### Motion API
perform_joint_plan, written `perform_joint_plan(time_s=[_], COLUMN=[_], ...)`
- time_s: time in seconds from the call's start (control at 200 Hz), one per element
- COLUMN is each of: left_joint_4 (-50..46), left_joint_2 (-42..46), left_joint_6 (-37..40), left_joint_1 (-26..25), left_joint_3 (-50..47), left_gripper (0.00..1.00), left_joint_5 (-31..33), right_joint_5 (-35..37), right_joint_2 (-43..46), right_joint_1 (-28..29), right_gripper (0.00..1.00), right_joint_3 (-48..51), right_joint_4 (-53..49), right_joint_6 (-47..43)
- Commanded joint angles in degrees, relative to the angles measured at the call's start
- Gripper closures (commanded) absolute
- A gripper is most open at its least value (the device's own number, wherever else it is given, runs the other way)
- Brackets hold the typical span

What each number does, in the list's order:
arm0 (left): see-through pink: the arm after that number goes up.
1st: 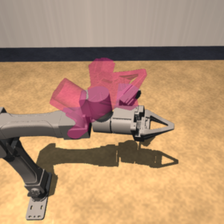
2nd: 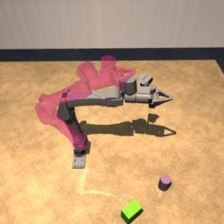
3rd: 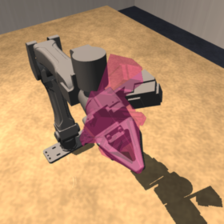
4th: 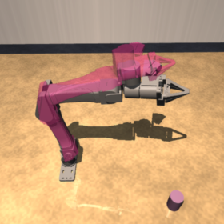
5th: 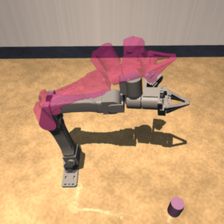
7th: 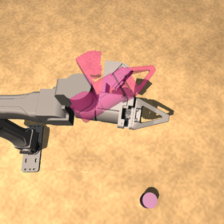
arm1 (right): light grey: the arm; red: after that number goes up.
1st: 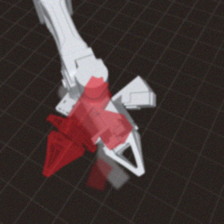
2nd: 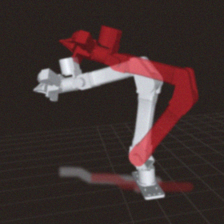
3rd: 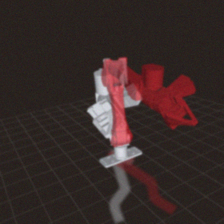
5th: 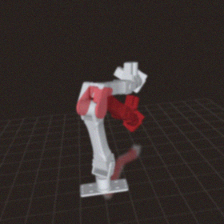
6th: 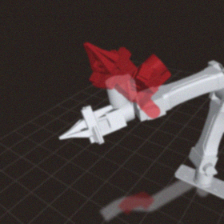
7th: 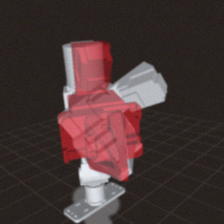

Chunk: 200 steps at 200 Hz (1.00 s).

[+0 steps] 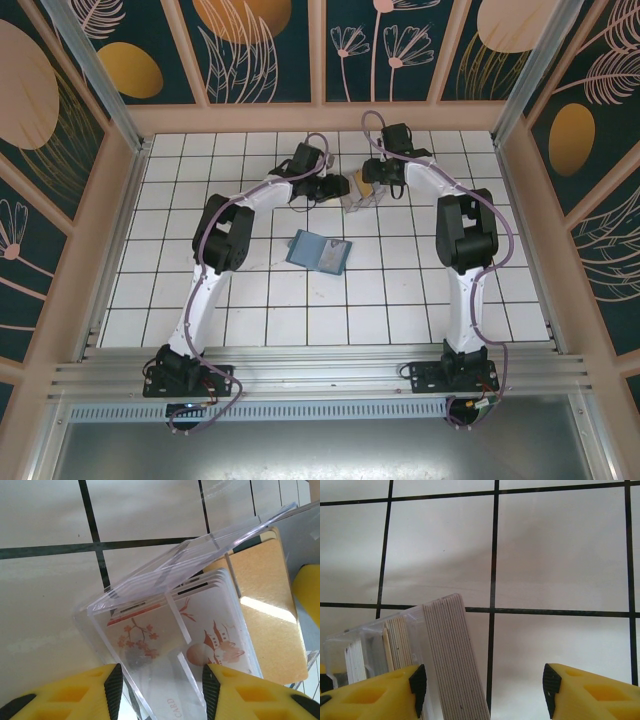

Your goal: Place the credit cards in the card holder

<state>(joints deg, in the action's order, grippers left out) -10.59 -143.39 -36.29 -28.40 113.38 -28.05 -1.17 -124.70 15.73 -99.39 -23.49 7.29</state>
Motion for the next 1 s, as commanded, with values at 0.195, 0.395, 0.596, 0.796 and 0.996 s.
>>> perform_joint_plan(time_s=[0.195,0.395,0.596,0.796,0.996], left_joint_4=[-0.93,-0.84,-0.22,0.04,0.00], left_joint_2=[1.61,2.12,2.68,3.20,3.56], left_joint_6=[-0.71,-0.45,-0.62,-0.73,-0.80], left_joint_1=[0.19,0.19,0.23,0.19,0.19], left_joint_3=[-4.57,-5.03,-6.30,-6.77,-6.81], left_gripper=[0.52,0.52,0.52,0.52,0.52], left_joint_5=[1.43,1.77,1.73,1.71,1.80], right_joint_5=[5.07,5.78,6.92,7.24,6.22], right_joint_2=[0.72,2.62,4.17,4.80,5.91], right_joint_1=[-0.38,-0.52,-0.53,-0.90,-0.87], right_gripper=[0.36,0.37,0.37,0.39,0.41], right_joint_3=[-0.93,-0.15,0.09,-0.09,1.04], right_joint_4=[-0.95,-0.43,-0.50,-0.94,-0.24], right_joint_6=[-1.53,-1.58,-1.74,-2.05,-2.02])
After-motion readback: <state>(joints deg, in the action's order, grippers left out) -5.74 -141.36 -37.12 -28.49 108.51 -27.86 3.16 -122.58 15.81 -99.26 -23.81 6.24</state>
